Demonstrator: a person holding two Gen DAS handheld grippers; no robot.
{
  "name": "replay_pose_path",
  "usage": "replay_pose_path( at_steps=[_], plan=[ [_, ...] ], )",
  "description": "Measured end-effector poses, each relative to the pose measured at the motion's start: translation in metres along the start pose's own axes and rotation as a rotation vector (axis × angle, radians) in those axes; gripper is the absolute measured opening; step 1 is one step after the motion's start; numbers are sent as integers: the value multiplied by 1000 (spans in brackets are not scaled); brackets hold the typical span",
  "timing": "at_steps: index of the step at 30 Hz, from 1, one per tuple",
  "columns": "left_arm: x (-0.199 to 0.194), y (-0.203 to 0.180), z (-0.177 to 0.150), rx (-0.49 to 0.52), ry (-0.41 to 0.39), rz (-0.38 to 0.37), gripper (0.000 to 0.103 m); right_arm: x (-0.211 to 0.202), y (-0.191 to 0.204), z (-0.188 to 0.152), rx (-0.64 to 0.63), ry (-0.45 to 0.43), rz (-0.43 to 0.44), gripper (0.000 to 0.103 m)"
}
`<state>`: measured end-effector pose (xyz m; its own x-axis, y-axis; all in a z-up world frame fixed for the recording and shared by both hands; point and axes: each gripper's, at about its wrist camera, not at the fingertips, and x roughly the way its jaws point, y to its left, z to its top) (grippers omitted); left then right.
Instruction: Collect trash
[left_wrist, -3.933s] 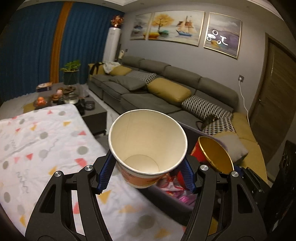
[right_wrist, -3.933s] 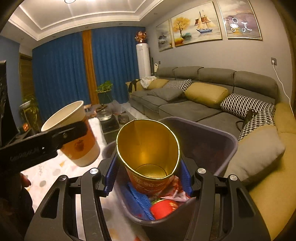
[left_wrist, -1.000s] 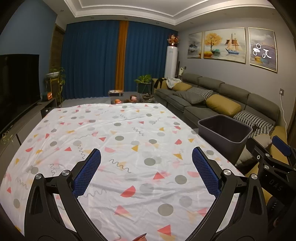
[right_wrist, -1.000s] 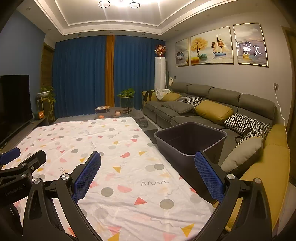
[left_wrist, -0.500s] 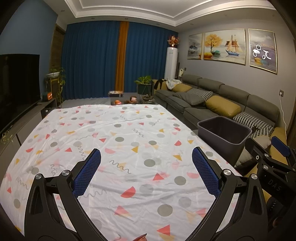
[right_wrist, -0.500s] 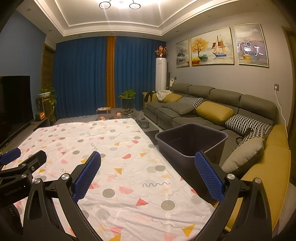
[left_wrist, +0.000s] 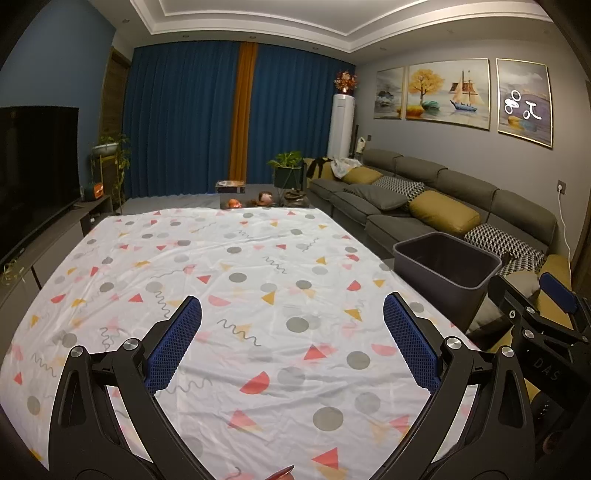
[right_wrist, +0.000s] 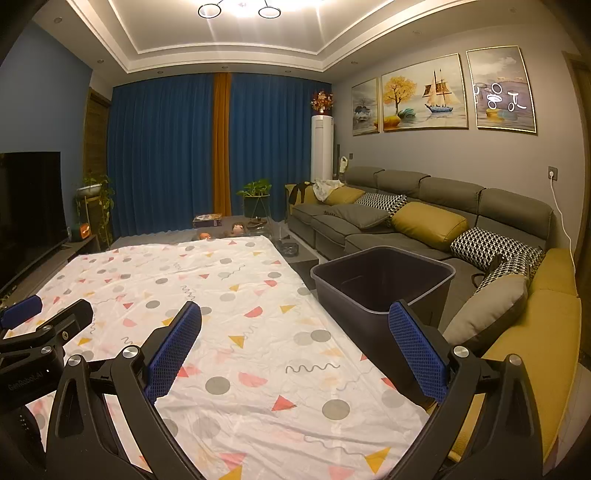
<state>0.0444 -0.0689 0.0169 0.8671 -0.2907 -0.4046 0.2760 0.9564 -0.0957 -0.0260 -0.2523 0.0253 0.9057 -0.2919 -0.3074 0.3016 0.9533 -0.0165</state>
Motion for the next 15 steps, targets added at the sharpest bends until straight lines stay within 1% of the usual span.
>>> replay_pose_path(
  at_steps=[15],
  plan=[
    [0, -1, 1, -1, 1, 2, 97, 2, 1, 2, -1, -1, 4, 98]
  ],
)
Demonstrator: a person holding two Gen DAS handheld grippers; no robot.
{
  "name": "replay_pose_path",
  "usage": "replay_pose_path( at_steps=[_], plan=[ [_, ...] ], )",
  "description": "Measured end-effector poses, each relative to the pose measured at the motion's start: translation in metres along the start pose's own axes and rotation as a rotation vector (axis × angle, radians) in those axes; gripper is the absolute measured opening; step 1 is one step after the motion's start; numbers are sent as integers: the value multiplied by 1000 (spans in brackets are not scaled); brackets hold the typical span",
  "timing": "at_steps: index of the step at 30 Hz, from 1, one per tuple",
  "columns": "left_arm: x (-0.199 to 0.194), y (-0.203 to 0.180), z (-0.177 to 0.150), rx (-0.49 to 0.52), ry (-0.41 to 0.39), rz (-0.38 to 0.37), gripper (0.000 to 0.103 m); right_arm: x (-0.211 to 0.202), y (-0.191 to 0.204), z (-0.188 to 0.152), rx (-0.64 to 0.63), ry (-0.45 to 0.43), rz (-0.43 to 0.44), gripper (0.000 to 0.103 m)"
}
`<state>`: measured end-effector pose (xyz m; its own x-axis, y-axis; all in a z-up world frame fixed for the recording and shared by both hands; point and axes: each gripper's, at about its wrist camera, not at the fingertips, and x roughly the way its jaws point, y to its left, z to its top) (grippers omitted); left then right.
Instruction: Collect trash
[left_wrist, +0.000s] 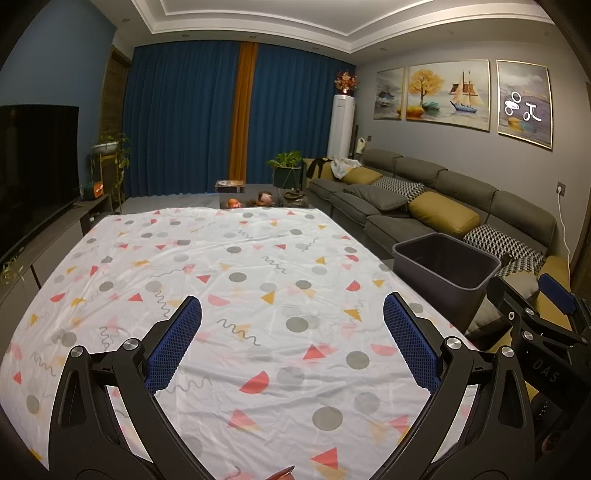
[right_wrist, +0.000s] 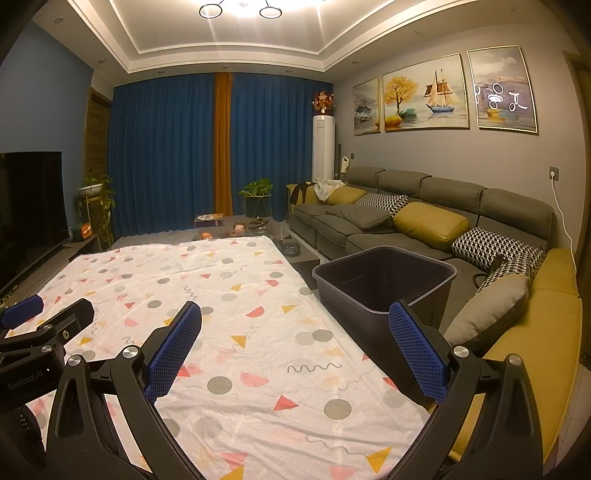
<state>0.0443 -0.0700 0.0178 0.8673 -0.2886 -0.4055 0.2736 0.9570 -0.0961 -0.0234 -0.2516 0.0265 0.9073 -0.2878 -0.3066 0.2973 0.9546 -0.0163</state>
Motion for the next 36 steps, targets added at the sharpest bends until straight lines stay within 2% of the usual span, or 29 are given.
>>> replay_pose_path(
  at_steps=[31, 36],
  plan=[
    [-5, -5, -2, 16, -17, -10, 97, 0, 0, 0, -1, 3, 6, 98],
    [-5, -6, -5, 21, -11, -20, 93, -1, 0, 0, 0, 2, 7, 98]
  ],
)
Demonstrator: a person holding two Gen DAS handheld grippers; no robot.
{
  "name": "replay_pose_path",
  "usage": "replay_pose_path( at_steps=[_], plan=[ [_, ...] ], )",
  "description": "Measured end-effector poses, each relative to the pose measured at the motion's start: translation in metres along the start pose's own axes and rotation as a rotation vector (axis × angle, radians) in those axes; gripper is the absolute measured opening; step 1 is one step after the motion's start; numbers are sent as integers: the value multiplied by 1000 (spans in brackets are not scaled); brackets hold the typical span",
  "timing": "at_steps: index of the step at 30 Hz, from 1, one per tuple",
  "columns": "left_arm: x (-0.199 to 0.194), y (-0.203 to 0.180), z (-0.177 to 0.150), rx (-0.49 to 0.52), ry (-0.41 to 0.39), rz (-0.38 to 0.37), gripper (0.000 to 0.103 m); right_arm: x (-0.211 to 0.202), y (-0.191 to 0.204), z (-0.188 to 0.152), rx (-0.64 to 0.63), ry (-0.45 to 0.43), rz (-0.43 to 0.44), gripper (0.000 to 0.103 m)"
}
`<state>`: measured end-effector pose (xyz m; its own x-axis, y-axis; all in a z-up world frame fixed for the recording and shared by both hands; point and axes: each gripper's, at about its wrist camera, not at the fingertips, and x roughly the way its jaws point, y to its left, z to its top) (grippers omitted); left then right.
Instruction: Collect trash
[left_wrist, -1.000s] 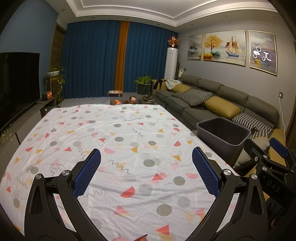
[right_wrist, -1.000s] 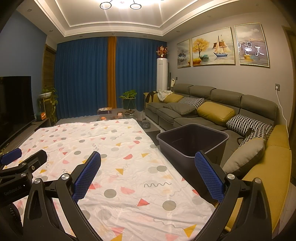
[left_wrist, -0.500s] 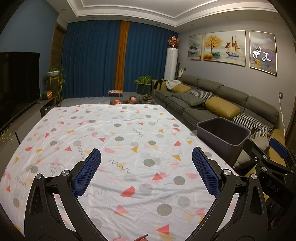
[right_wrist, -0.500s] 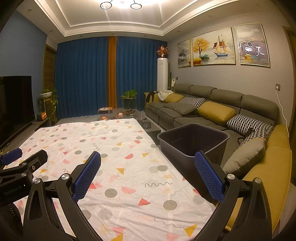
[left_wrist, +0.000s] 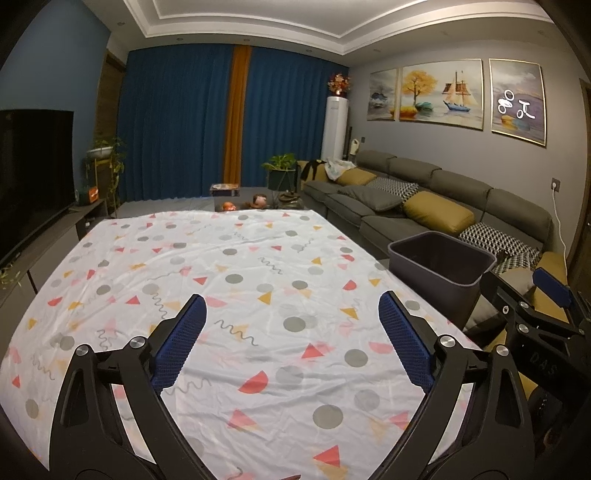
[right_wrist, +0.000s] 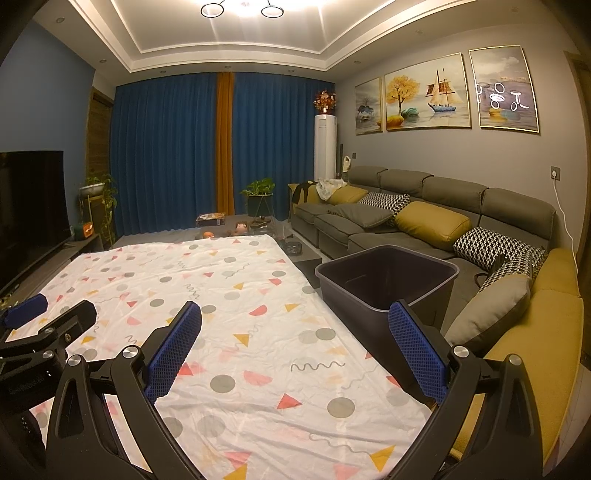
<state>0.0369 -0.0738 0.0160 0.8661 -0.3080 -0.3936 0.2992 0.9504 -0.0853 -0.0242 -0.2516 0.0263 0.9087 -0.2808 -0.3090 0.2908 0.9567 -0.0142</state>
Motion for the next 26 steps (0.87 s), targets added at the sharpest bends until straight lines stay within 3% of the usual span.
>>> replay_pose_path(
  at_steps=[26],
  plan=[
    [0, 10, -2, -19, 28, 47, 97, 0, -4, -3, 14, -3, 11, 98]
  ],
)
